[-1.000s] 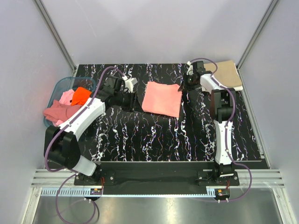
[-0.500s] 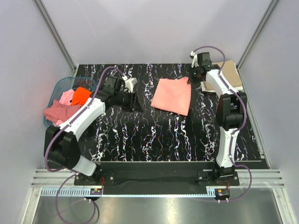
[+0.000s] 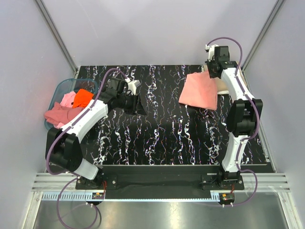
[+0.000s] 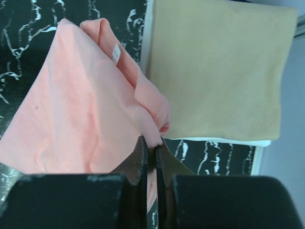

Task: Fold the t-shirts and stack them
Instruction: Neatly place the folded tshirt to the corner

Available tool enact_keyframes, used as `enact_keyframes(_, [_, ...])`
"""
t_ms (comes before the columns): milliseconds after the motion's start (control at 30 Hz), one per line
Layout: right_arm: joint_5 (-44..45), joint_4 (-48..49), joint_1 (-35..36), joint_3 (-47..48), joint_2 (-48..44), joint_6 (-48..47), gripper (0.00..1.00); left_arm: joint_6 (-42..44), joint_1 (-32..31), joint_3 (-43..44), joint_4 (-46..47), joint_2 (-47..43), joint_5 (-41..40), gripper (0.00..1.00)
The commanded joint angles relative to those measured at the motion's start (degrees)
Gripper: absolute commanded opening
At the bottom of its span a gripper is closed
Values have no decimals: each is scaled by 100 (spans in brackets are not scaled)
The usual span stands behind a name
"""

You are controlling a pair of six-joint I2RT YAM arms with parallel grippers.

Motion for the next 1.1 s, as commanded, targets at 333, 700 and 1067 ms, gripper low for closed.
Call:
enact_keyframes(333, [276, 285, -338, 725, -389, -1399, 0, 47, 12, -55, 144, 69, 258, 33])
enact_keyframes(700, [162, 182, -575, 1506, -117, -1759, 0, 29, 11, -55, 153, 86, 399, 33])
enact_keyframes(1067, [83, -135, -891, 2743, 812, -2093, 0, 38, 11, -72, 161, 165, 320, 33])
